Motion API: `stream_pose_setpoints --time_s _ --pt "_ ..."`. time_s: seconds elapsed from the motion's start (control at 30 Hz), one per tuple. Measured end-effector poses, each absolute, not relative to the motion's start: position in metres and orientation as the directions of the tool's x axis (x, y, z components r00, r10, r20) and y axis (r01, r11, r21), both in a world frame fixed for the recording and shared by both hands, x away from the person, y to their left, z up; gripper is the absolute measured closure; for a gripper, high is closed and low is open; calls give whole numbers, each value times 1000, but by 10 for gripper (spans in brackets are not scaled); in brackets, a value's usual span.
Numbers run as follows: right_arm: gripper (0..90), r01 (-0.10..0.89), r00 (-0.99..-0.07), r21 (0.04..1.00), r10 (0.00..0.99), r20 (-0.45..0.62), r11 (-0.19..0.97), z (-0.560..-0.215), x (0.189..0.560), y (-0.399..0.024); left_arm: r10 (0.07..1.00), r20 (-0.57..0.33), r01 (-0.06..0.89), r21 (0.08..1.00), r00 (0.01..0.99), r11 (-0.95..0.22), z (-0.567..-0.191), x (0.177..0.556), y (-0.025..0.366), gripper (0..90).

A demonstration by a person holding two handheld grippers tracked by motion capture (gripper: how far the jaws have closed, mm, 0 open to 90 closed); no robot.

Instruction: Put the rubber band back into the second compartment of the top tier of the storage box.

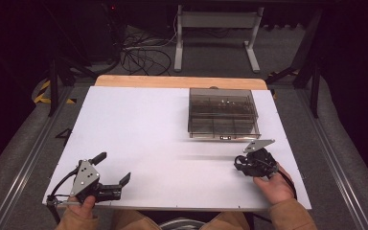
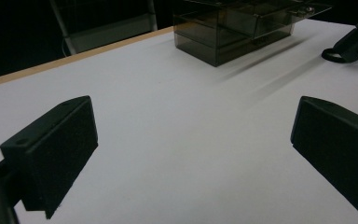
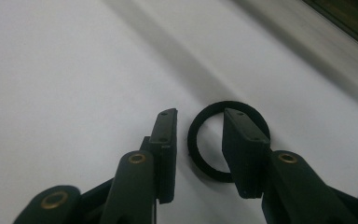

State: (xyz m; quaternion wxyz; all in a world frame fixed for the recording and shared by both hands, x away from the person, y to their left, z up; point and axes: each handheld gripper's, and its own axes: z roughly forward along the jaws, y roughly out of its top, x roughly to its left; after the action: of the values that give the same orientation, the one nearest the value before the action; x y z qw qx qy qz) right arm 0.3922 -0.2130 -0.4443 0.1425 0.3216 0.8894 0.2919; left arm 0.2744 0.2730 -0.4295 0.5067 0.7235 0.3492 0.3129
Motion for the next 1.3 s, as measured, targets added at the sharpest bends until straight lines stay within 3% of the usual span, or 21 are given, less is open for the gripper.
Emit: stream_pose_setpoints --time_s 0.23,0.53,1.3 --pt "686 486 -755 610 653 -69 626 -445 392 -213 823 99 188 952 560 -242 -430 274 273 12" --pt "847 490 -750 594 656 -86 638 -446 392 -211 821 99 189 951 562 -244 -430 274 273 12" --pt "870 443 -751 645 651 -112 623 -433 381 -212 823 100 188 951 559 -244 -429 274 273 12"
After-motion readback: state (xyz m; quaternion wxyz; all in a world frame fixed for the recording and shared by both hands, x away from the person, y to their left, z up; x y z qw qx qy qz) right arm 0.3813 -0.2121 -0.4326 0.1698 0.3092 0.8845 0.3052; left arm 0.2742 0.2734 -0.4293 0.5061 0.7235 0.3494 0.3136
